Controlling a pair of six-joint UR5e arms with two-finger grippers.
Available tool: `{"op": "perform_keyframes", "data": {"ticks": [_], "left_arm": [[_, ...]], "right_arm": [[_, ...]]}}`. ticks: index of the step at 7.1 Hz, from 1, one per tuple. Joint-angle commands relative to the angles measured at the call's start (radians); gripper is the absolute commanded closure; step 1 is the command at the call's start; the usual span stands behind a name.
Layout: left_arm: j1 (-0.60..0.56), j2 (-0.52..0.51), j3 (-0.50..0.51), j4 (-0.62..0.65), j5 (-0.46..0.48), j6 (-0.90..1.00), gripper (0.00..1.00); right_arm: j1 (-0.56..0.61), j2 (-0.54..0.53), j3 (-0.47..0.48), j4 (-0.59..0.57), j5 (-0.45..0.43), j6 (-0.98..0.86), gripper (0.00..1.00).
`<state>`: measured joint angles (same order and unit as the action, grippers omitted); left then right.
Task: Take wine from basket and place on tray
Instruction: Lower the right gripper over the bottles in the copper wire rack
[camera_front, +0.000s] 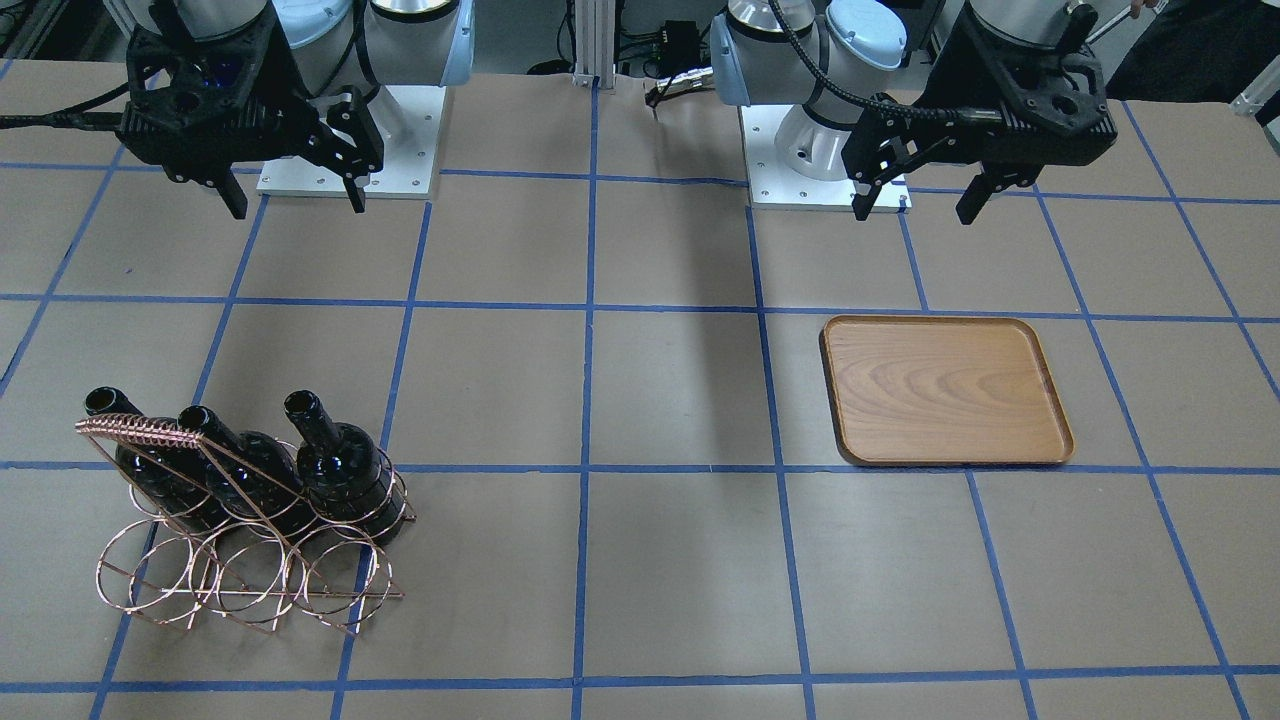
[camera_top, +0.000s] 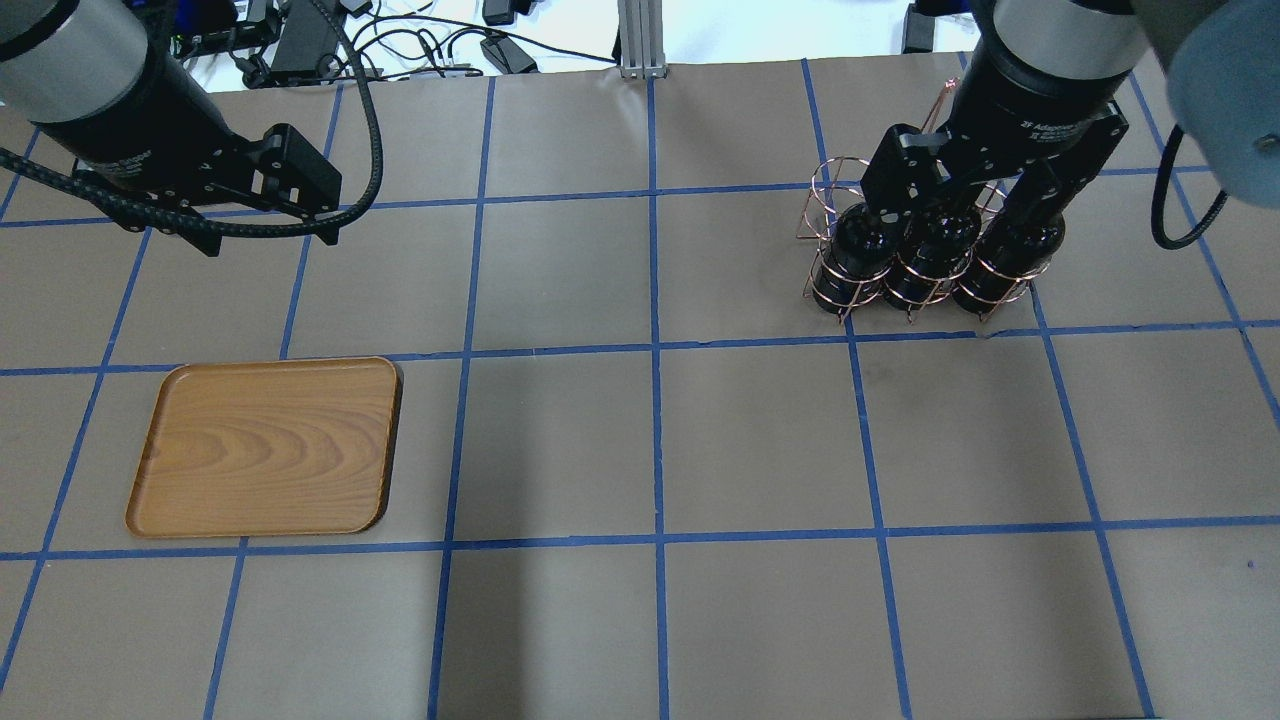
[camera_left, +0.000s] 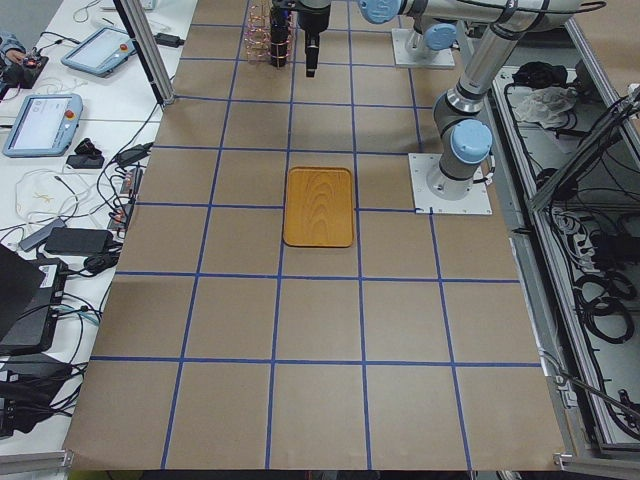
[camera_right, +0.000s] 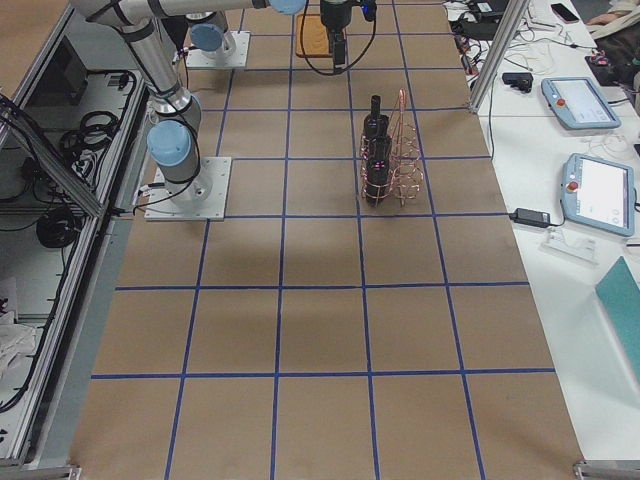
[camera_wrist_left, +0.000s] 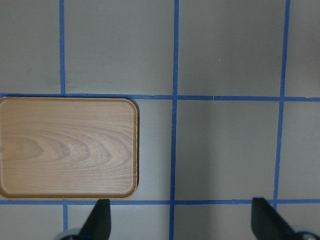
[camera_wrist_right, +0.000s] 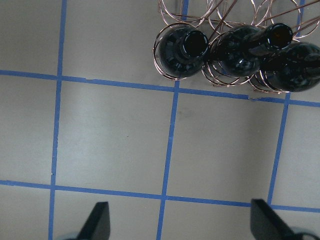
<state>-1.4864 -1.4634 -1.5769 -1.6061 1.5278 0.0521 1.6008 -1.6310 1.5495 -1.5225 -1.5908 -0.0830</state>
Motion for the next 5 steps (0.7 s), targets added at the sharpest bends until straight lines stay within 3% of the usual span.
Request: {"op": "perform_keyframes", "data": {"ticks": [1,5], "left_arm": [[0.000,0.000,-0.002,0.000,-0.002,-0.002,0.00],[0.000,0.000,-0.002,0.000,0.002,-0.005,0.00]], "right_arm": [[-0.001,-0.010,-0.002,0.001,-0.009,0.005,0.00],[-0.001,-0.016,-0.005,0.007,-0.014,0.005,0.00]]}}
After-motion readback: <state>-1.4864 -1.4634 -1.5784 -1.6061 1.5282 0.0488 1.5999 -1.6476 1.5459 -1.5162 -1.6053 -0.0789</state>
